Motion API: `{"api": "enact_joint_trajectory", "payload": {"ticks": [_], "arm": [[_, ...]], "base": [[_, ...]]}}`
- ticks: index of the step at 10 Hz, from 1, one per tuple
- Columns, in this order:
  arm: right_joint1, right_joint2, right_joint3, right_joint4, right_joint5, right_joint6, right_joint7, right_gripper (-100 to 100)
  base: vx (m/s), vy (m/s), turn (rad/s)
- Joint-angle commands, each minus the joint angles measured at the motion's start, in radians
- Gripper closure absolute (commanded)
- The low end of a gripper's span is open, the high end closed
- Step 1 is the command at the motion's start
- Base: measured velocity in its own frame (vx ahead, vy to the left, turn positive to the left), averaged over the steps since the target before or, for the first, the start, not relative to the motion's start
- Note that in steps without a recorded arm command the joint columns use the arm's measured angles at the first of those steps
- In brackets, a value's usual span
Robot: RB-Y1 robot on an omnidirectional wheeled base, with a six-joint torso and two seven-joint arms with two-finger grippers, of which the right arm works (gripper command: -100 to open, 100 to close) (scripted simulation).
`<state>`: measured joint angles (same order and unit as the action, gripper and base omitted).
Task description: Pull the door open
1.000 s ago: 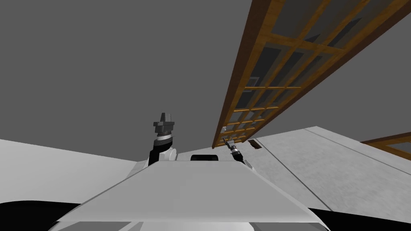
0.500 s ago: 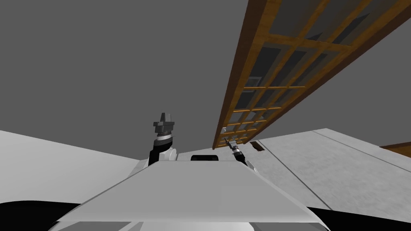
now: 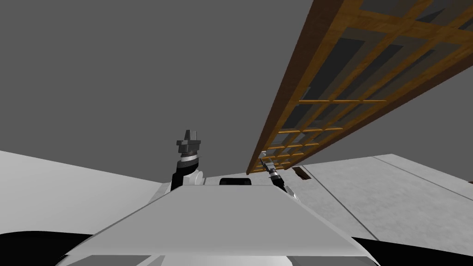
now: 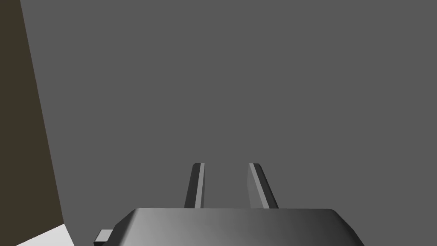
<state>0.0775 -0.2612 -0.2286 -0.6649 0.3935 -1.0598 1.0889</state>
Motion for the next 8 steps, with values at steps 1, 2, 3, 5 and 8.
{"api": "enact_joint_trajectory", "payload": {"ticks": [1, 2, 3, 5, 8], "arm": [[-0.007, 0.005, -0.042, 0.02, 0.032, -0.017, -0.01, -100], [-0.01, 0.008, -0.066, 0.028, 0.05, -0.024, -0.017, -100], [-0.013, 0.01, -0.088, 0.036, 0.067, -0.031, -0.023, -100], [-0.018, 0.014, -0.122, 0.048, 0.093, -0.041, -0.032, -100], [-0.001, 0.021, -0.125, 0.043, 0.103, -0.041, -0.036, 100]], "base": [[0.099, 0.02, 0.079], [0.101, 0.025, 0.073], [0.092, 0.016, 0.061], [0.08, -0.002, 0.024], [0.023, -0.001, 0.011]]}}
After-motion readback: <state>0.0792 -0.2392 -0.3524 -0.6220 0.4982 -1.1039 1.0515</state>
